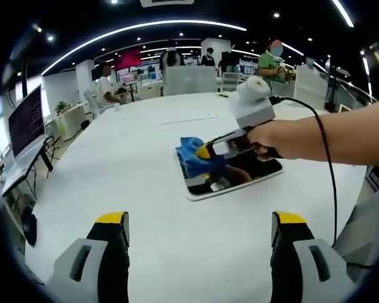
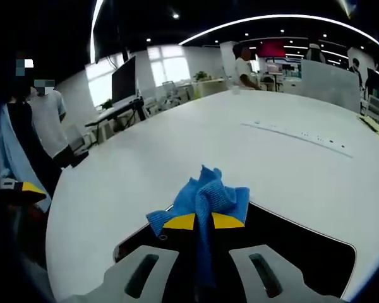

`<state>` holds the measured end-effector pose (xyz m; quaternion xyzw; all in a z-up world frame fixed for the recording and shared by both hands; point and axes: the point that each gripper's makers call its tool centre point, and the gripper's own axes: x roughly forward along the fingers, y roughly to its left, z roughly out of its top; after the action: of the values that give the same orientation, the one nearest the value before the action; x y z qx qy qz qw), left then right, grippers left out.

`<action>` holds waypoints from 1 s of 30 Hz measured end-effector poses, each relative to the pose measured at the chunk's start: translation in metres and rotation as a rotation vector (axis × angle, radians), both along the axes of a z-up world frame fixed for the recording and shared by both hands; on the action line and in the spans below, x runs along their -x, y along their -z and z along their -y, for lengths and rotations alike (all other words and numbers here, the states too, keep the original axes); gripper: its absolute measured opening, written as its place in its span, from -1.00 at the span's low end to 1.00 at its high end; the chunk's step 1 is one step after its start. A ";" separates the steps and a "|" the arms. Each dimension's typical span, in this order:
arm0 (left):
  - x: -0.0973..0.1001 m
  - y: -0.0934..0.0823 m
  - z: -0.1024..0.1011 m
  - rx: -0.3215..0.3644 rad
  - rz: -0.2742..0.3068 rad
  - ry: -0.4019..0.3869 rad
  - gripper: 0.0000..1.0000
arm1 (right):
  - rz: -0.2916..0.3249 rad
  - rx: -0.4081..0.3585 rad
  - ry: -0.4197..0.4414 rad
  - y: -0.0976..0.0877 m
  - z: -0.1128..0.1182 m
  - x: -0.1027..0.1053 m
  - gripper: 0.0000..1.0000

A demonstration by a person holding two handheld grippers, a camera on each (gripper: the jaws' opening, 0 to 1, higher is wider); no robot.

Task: Wipe the mirror surface with the cleaning cloth until all visible marks leave the cleaned area.

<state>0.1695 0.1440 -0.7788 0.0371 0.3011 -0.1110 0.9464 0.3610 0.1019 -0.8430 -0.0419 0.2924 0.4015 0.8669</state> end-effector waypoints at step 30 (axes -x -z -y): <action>-0.001 -0.003 -0.004 -0.020 0.016 -0.014 0.93 | -0.014 -0.010 -0.019 0.000 0.002 0.022 -0.94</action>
<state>0.1710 0.1478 -0.7758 0.0455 0.2947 -0.1008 0.9492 0.3387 0.0996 -0.8432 -0.0375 0.2961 0.4117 0.8611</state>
